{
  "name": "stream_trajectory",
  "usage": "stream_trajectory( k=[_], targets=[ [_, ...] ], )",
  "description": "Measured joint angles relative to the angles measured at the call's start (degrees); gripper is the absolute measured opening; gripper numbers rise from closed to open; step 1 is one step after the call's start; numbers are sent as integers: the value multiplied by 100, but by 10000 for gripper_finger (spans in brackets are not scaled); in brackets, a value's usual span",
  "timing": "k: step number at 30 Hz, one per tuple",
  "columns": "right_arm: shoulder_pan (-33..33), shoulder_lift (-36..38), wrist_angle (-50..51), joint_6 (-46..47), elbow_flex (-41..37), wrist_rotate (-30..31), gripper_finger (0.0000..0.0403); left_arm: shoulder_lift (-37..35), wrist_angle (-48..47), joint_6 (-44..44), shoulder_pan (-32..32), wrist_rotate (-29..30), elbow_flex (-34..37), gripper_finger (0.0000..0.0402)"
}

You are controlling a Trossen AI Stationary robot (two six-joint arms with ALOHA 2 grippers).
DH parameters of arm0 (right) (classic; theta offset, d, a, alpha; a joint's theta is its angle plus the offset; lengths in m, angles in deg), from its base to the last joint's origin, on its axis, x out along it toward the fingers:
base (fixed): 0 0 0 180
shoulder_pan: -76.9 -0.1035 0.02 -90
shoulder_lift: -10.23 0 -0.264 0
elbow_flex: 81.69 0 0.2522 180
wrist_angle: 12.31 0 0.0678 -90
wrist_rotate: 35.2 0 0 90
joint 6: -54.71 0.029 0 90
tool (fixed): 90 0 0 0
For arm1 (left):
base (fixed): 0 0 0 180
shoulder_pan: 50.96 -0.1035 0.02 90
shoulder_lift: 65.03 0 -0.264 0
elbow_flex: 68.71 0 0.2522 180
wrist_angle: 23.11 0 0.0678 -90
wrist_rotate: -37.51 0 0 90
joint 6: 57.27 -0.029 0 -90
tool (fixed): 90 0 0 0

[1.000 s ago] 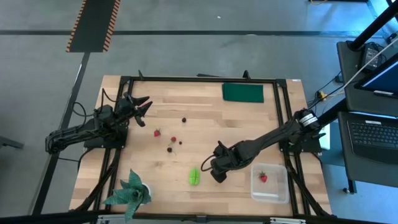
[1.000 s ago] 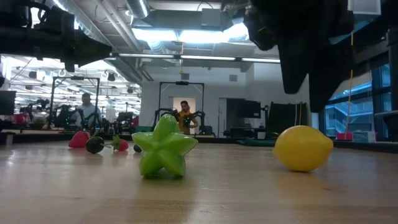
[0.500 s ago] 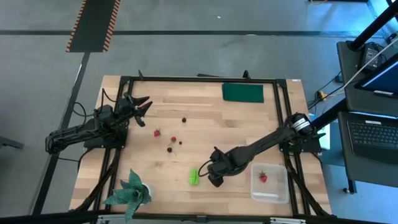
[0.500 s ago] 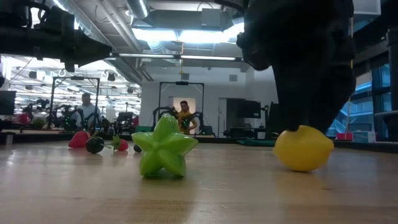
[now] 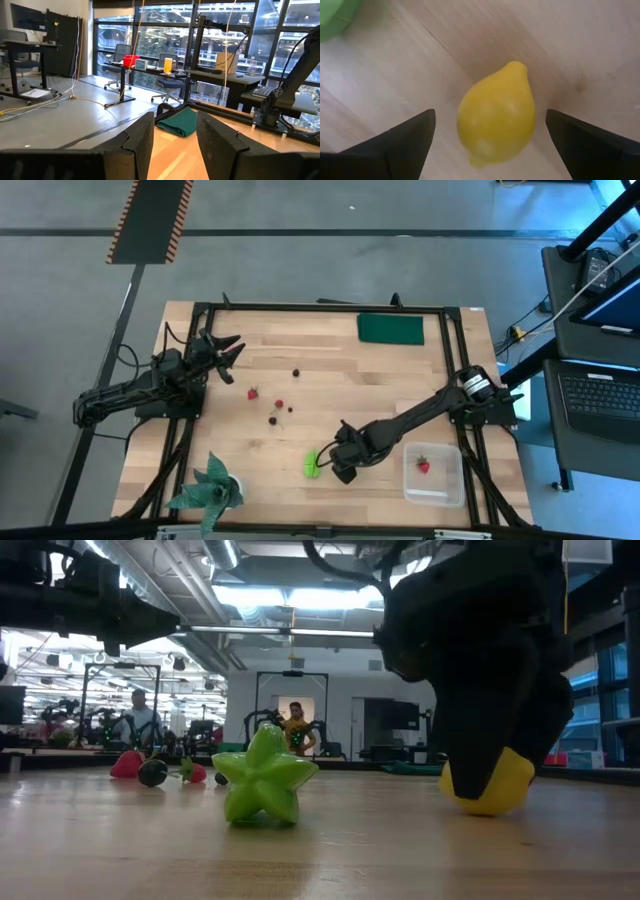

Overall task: Pick and placing Produce into tupperware
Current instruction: Put the yellow lemon into the transparent bin

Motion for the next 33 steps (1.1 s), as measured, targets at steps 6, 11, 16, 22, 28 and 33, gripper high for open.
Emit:
stream_trajectory(
  k=[6,11,16,22,28,33],
  targets=[
    [0,-78,7,12,11,7,372,0,-12,0,-2,-1,0,140],
    [10,-83,37,12,11,31,343,-2,-21,0,0,1,0,140],
    [41,-87,65,-10,5,41,308,-1,-71,0,-1,0,0,140],
    [59,-91,55,-165,2,43,277,-2,-130,0,-2,0,0,140],
    [61,-91,22,-161,2,53,255,0,-137,0,0,1,0,140],
    [59,-94,11,-161,2,58,228,-1,-137,0,-2,1,0,140]
  ],
)
